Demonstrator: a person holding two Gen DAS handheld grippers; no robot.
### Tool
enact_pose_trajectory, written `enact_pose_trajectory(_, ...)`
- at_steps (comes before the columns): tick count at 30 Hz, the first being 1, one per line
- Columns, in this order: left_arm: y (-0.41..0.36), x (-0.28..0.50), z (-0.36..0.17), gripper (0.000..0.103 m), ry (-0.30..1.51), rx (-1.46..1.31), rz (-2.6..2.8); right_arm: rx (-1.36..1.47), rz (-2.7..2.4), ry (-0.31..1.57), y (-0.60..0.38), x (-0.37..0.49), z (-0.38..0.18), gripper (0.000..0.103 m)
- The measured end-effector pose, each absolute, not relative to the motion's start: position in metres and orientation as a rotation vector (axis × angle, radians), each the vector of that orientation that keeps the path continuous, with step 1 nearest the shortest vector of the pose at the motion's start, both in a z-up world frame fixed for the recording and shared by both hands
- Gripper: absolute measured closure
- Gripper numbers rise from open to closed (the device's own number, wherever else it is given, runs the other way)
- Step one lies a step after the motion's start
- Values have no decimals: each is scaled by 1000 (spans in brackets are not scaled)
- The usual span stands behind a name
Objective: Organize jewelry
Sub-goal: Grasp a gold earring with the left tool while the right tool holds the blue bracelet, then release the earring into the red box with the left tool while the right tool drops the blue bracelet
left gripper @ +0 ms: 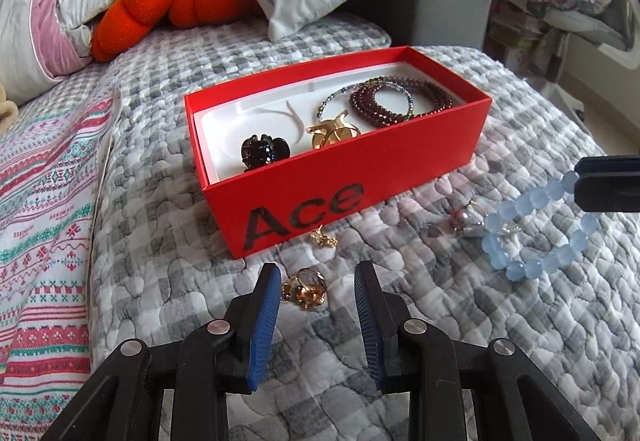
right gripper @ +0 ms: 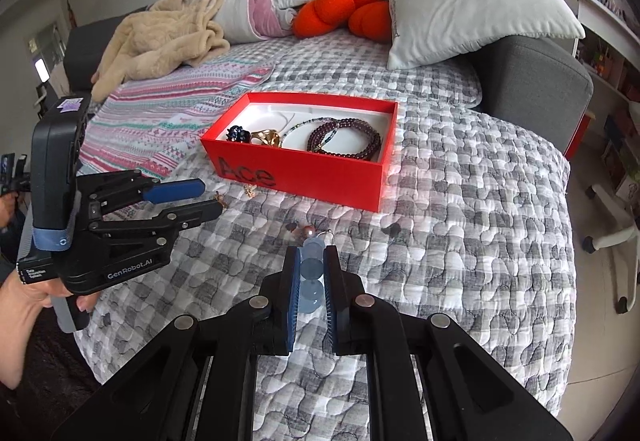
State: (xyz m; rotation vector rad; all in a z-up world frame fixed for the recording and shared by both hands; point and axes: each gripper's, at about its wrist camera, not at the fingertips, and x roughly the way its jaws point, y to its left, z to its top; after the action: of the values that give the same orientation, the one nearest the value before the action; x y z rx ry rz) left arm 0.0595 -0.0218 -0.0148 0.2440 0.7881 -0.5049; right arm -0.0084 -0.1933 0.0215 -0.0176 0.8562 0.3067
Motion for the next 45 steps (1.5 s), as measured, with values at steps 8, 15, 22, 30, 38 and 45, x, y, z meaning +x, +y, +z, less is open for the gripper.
enact_pose_trajectory(8, -27, 68, -22, 71, 798, 278, -522, -11, 296, 864, -199, -5, 20, 91)
enact_pose_trajectory(15, -28, 70, -20, 87, 796, 277, -531, -9, 296, 864, -200, -4, 20, 91)
enact_pose_trajectory(22, -29, 67, -19, 91, 799, 287, -535, -2, 290, 865, -200, -3, 19, 91)
enact_pose_trajectory(30, -19, 62, 4, 91, 775, 189, -536, 21, 287, 842, -201, -1, 28, 91)
enact_pose_trajectory(38, 1, 70, 26, 91, 766, 38, -495, 64, 295, 788, -197, 2, 49, 91)
enact_pose_trajectory(45, 11, 95, 32, 91, 766, -86, -421, 144, 302, 733, -198, 15, 69, 91)
